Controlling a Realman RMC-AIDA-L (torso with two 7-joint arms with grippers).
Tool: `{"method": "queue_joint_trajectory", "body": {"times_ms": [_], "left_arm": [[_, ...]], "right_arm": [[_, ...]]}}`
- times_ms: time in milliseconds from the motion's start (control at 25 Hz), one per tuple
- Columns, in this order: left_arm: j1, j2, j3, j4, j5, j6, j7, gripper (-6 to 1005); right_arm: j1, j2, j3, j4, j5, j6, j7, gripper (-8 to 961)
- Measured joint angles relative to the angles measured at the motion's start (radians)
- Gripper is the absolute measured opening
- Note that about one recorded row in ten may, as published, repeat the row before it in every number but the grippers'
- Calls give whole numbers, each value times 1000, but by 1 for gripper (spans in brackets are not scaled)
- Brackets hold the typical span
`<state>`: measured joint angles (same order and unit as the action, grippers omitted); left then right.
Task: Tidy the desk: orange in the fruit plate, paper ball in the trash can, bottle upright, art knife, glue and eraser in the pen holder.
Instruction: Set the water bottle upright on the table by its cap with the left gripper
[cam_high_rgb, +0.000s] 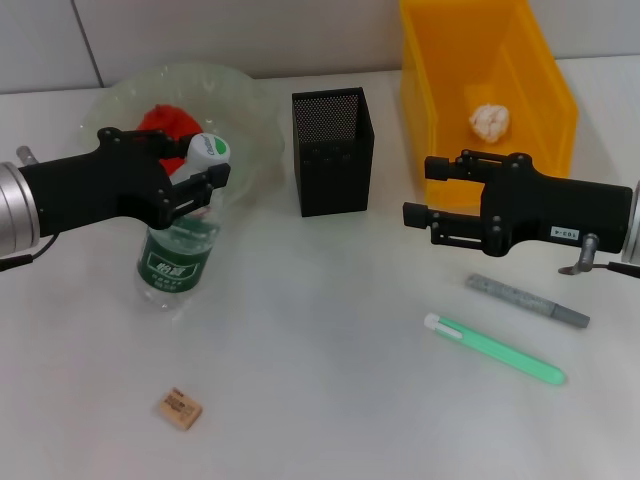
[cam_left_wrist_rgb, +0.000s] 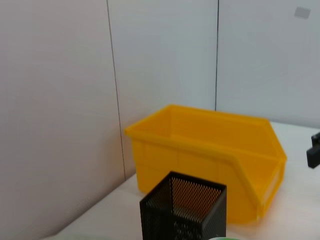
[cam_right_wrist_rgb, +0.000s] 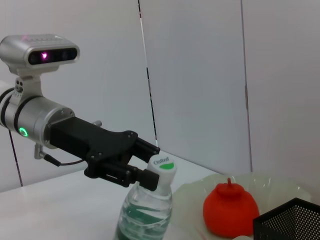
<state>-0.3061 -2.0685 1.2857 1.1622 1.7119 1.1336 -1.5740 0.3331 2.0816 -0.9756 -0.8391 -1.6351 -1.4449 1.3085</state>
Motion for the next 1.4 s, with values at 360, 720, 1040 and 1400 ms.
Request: {"method": "queue_joint_trajectory", "body": {"times_ms": [360, 720, 1040, 1400], "left_arm": [[17, 1, -9, -2, -37, 0, 31, 515], [26, 4, -22, -42, -117, 0, 95, 525], [25, 4, -27, -52, -117, 0, 97, 534], [27, 2, -36, -63, -118, 0, 109, 543]], "right_arm": [[8, 0, 0, 5, 0, 0, 0, 689], [9, 0, 0, 6, 0, 0, 0, 689], [10, 0, 0, 6, 0, 0, 0, 689], [10, 0, 0, 6, 0, 0, 0, 689]]}}
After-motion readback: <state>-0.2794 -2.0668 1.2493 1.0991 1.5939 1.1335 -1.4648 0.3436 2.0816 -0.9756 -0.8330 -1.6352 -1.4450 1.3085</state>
